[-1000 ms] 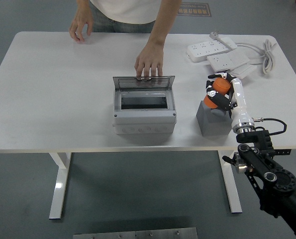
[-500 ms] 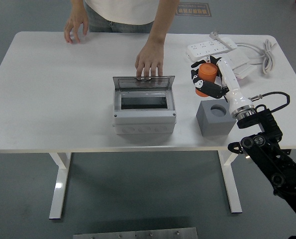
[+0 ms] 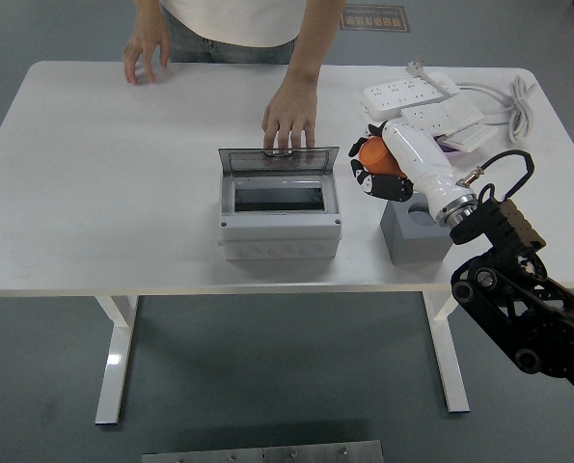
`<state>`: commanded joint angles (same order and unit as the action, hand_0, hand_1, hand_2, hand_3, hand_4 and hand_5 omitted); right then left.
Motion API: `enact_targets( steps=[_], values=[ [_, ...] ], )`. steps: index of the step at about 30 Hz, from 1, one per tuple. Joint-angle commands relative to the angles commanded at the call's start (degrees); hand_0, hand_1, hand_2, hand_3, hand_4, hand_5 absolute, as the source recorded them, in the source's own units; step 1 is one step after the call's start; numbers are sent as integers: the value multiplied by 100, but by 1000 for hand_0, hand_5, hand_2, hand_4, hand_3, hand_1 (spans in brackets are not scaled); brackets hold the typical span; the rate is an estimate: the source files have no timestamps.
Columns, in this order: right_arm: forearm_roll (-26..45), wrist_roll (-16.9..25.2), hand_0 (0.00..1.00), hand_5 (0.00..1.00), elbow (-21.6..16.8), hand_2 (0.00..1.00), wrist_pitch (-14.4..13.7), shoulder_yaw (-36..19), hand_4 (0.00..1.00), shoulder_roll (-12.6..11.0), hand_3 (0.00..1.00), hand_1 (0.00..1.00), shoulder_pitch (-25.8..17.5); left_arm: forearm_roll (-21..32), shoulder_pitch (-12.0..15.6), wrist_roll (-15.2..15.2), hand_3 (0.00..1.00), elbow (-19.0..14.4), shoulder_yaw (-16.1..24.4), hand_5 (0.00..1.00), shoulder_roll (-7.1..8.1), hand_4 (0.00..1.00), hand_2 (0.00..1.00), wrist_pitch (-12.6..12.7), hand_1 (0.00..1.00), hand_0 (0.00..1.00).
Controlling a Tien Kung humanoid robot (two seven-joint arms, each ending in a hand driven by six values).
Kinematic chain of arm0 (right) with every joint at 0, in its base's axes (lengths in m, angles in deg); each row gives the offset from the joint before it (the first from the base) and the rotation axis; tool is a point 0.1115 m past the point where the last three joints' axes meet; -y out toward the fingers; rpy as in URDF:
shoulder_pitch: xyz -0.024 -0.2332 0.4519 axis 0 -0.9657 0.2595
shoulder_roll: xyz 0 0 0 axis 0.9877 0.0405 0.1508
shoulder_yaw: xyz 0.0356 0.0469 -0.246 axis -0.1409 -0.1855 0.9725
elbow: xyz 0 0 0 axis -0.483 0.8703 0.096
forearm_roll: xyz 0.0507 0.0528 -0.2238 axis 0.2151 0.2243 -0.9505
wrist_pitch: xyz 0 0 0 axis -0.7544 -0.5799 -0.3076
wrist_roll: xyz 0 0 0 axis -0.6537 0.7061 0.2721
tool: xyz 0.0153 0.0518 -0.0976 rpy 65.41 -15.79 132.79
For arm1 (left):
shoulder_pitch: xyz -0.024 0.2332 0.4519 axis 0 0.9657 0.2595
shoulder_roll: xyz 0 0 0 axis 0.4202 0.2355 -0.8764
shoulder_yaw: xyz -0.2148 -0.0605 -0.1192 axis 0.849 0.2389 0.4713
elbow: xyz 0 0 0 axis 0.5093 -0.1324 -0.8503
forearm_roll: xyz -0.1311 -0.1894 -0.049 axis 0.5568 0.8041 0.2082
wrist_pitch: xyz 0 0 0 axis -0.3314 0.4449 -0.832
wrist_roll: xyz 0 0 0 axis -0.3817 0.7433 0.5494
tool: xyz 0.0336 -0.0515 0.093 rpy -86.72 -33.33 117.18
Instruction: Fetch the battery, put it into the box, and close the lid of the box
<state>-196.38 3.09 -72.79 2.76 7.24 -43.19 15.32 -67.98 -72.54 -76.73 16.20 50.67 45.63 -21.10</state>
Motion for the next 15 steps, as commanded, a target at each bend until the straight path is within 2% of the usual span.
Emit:
enact_targets(
  steps=[1,2,7,8,15],
  values=[
    [-67,-43,226,2,5,334,7,54,226,-20,360,226,32,-4,1,3,567,-1,3,59,2,605,580,1,716,645],
    [-107,-72,201,2,9,303,13,92,280,-33,367,215,55,-6,1,5,567,-1,7,58,3,605,580,2,716,645],
    [-176,-218,201,2,71,303,54,324,280,-67,367,215,214,-10,-6,9,567,-1,17,58,16,605,580,8,716,645],
    [-171,-239,166,2,84,270,67,355,319,-63,378,193,237,-10,-6,9,566,-1,18,58,20,604,581,9,717,645],
    [-138,-310,162,2,186,265,116,518,318,45,380,185,364,-32,-10,22,567,-1,35,58,31,606,581,13,717,645]
  ],
)
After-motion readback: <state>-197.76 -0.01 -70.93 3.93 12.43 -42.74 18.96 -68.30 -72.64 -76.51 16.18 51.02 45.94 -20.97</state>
